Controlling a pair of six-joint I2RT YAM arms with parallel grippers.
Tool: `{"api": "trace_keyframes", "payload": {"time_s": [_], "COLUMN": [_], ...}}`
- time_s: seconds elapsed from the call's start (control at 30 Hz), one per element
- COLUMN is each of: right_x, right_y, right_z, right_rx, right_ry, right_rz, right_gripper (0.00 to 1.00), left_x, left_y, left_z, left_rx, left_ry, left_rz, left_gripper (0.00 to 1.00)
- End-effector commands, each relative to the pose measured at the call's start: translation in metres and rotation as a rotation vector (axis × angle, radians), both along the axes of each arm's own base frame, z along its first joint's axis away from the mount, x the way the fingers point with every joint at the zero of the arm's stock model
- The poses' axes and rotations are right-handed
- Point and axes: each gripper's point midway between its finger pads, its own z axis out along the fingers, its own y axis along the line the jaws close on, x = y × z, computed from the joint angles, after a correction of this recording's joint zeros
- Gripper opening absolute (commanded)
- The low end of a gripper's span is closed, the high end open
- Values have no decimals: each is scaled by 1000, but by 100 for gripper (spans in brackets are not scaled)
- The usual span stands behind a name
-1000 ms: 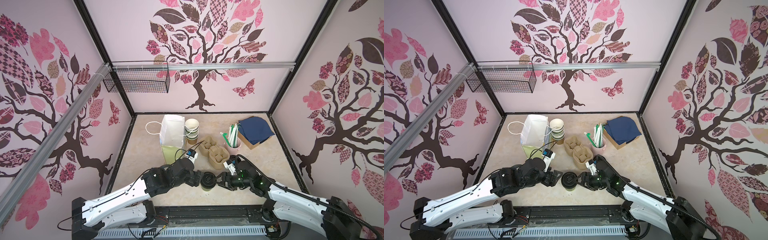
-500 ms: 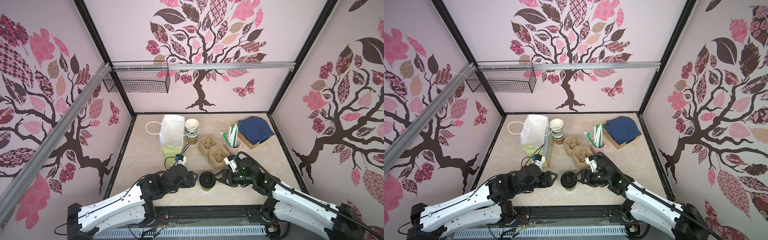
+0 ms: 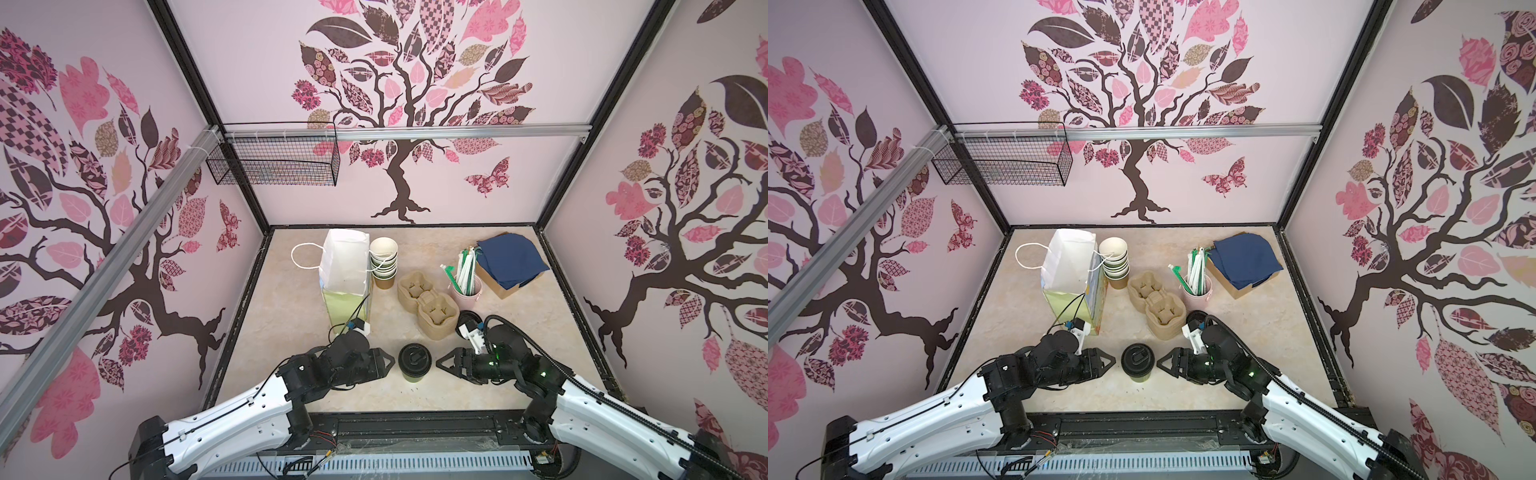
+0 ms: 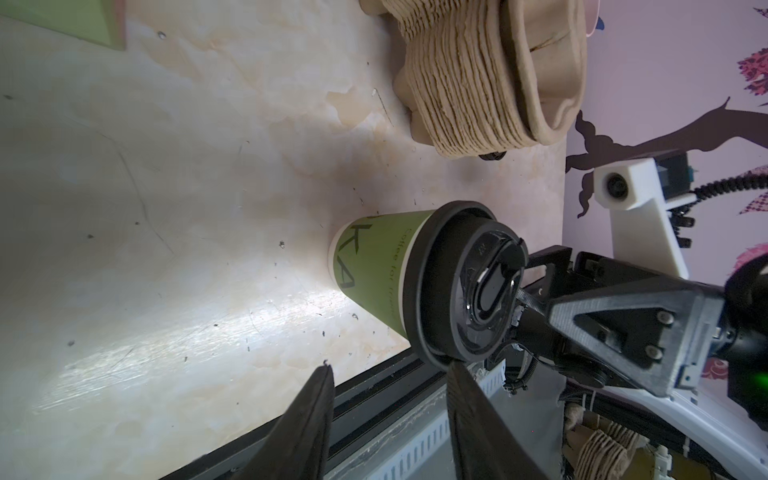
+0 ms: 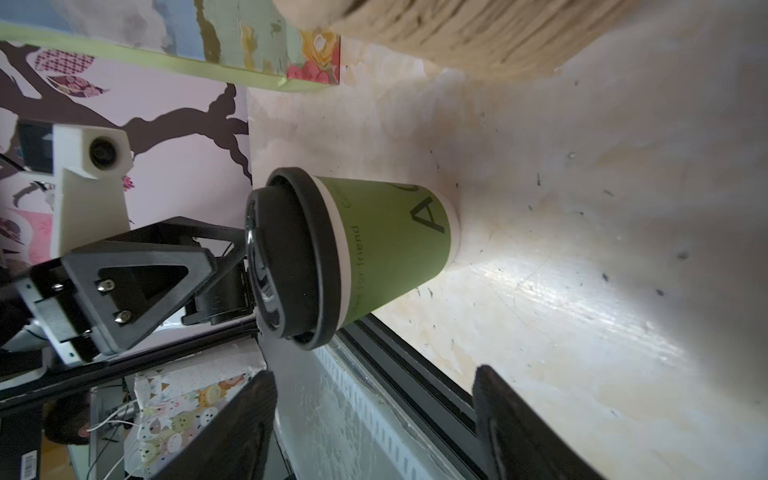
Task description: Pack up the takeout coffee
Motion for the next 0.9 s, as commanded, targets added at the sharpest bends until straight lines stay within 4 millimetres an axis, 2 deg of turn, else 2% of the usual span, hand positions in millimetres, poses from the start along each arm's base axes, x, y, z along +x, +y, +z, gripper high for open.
{"api": "trace_keyframes", "payload": {"time_s": [0.0, 0.27, 0.6, 0.87], "right_x": [4, 16, 20, 20], "right_y": [15, 38, 45, 50], "right_z": [22, 28, 24, 18], "right_rx": [54, 75, 70, 60], "right_ry": [-32, -18, -9, 3], "right_rz": [50, 94, 100, 112], "right_gripper": [83, 85, 87, 86], "left_x": [-4, -9, -9, -8], "left_y": [-10, -9, -22, -24], "left_z": [-3, -10, -13, -14], "left_rx": [-57, -50, -49, -58], "left_ry": [21, 46, 65, 63], "left_rz": [-31, -46, -86, -86], "left_gripper": [46, 43, 43, 42]}}
